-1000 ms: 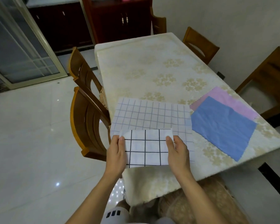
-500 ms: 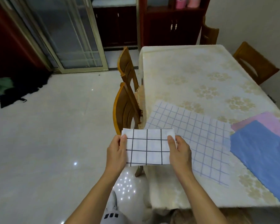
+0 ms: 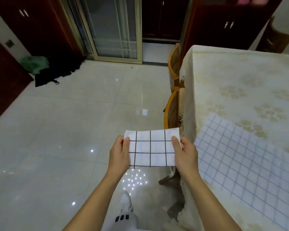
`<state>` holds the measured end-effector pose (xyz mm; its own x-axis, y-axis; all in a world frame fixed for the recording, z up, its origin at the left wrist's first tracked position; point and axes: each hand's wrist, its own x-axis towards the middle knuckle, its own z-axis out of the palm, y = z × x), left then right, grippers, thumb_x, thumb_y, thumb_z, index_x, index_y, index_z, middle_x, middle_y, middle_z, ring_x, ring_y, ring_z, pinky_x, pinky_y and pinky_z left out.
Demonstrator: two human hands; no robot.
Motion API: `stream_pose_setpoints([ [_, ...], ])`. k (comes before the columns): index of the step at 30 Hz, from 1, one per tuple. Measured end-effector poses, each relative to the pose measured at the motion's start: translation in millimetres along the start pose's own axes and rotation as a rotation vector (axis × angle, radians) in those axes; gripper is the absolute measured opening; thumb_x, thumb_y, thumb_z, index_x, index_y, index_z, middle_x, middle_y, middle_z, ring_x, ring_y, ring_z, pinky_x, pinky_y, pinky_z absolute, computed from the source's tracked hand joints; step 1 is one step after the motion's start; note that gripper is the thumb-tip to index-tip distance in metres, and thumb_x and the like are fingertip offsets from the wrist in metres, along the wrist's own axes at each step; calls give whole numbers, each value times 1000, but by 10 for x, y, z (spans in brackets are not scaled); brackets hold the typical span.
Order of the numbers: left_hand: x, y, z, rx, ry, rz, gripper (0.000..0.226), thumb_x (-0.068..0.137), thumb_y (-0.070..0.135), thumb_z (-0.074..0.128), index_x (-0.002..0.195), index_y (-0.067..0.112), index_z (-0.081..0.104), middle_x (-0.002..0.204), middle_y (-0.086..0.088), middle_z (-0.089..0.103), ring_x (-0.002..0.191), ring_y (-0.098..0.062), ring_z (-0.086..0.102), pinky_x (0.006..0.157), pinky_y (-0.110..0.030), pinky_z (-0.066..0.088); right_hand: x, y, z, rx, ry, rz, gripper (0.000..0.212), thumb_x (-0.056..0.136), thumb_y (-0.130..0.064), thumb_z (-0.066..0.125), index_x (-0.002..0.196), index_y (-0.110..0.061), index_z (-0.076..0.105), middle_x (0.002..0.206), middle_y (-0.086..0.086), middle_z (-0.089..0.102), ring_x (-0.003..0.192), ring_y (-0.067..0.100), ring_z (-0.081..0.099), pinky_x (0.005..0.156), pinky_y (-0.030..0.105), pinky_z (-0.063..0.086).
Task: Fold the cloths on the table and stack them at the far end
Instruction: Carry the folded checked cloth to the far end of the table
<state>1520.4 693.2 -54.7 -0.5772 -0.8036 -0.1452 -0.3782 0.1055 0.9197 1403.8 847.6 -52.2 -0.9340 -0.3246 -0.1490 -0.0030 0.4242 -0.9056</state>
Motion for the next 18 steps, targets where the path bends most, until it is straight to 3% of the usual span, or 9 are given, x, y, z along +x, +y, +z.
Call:
stream_pose_setpoints([
  [1, 123, -33, -109, 9, 2, -12, 32, 105, 27, 42, 75, 15, 39, 70, 3, 42, 60, -7, 36, 51, -17, 32, 52, -51, 153, -17, -6, -7, 43, 95, -60, 47, 86, -21, 61, 85, 10, 69, 82, 27, 67, 71, 50, 59],
  [3, 362, -85, -323, 12, 5, -20, 31, 105, 26, 42, 76, 14, 39, 71, 2, 44, 58, -2, 37, 51, -16, 33, 153, -146, 445, -7, -14, -17, 59, 91, -67, 44, 92, -10, 60, 89, 20, 66, 83, 36, 64, 72, 57, 56],
  [7, 853, -210, -733, 7, 9, -47, 30, 105, 28, 41, 82, 8, 42, 75, 0, 47, 62, -7, 40, 51, -16, 33, 290, -444, 997, -6, -13, -55, 50, 95, -53, 49, 85, -5, 56, 79, 20, 63, 74, 34, 62, 66, 52, 54],
  [10, 1137, -231, -969, 19, 16, -52, 30, 105, 29, 40, 81, 11, 40, 74, 3, 46, 65, -11, 40, 53, -19, 33, 397, -622, 1307, -28, -17, -42, 39, 100, -39, 53, 75, -10, 52, 60, 2, 55, 56, 15, 49, 56, 40, 43],
  [11, 1205, -226, -1032, 23, 19, -48, 30, 105, 28, 39, 80, 12, 39, 73, 4, 46, 63, -9, 40, 52, -18, 33, 424, -672, 1387, -17, -30, -42, 36, 100, -36, 53, 74, -12, 52, 61, 0, 57, 57, 14, 53, 56, 40, 45],
  [14, 1371, -216, -1159, 24, 28, -24, 30, 105, 26, 39, 77, 14, 36, 71, 4, 44, 57, -3, 38, 50, -16, 33, 526, -781, 1573, 3, -52, -43, 30, 100, -38, 53, 86, -12, 59, 79, 12, 68, 78, 34, 67, 68, 55, 57],
  [18, 1594, -200, -1208, 16, 29, -40, 30, 106, 27, 38, 78, 16, 38, 73, 2, 46, 65, -12, 40, 54, -22, 33, 703, -887, 1716, -5, -49, -73, 33, 101, -35, 53, 86, -6, 57, 82, 20, 64, 81, 40, 64, 68, 57, 55],
])
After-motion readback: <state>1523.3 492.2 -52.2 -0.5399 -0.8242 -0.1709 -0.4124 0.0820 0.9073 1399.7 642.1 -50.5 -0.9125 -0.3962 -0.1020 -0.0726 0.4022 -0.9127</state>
